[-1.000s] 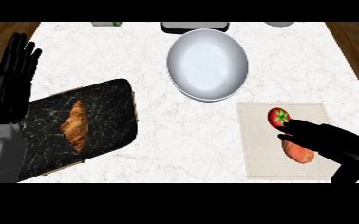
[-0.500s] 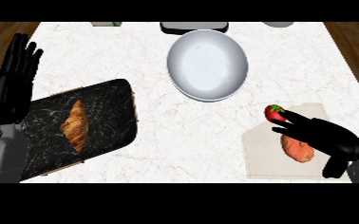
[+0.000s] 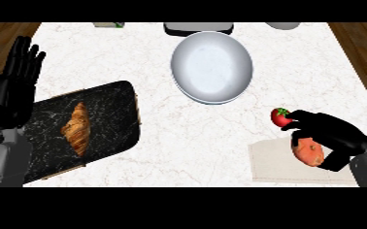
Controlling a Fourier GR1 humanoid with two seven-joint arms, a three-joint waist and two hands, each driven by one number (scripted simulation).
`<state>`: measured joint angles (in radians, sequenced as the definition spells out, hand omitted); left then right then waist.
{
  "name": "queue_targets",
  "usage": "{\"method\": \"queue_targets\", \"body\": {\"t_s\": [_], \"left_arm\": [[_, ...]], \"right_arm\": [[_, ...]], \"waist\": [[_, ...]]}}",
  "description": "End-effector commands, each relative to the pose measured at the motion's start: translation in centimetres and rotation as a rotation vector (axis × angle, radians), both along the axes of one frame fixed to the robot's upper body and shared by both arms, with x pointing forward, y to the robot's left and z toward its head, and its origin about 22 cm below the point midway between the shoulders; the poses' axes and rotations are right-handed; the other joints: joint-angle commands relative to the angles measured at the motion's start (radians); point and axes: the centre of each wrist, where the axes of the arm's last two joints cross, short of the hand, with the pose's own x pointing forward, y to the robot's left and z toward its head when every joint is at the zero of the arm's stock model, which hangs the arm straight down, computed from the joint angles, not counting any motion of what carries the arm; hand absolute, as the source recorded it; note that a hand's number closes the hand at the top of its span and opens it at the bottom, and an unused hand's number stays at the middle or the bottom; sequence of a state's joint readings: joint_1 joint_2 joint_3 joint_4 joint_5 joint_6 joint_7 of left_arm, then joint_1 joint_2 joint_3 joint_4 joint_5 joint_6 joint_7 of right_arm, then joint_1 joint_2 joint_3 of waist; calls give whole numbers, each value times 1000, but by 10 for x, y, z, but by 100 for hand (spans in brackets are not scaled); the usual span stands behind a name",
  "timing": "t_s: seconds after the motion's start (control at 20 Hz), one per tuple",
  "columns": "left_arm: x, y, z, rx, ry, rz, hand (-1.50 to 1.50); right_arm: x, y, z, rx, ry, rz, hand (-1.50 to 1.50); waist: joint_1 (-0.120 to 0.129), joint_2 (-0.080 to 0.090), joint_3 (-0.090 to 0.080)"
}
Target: Pick the squash from the placemat and place it in the bowl
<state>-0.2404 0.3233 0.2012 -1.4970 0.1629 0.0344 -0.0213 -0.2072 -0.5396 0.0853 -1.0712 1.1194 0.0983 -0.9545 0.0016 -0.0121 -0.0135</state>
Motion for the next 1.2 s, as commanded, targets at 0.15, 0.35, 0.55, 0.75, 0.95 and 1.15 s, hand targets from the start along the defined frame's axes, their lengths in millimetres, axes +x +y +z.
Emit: {"method": "queue_targets", "body": {"t_s": [0.15,0.35,0.55,0.75,0.95,1.15], "left_arm": [[10,7,2,4,5,16,0],[7,0,7,6,-4,-18,0],[9,-14,7,5,-35,-52,0],[14,-10,11,-11,-16,-52,0],[5,-23,7,-13,2,-48,0],[9,-12,12,-1,-15,-36,0]], "right_arm": [[4,-10,-12,25,-14,33,150],[13,-74,29,-30,-32,-343,150],[20,-132,88,-96,-65,-697,150],[32,-143,101,-77,-136,-772,150],[33,-163,141,-25,-275,-819,150],[44,-168,187,109,-278,-730,150]], "waist": [[1,14,14],[21,23,16],[58,39,18],[54,34,19],[50,26,19],[37,22,16]]}}
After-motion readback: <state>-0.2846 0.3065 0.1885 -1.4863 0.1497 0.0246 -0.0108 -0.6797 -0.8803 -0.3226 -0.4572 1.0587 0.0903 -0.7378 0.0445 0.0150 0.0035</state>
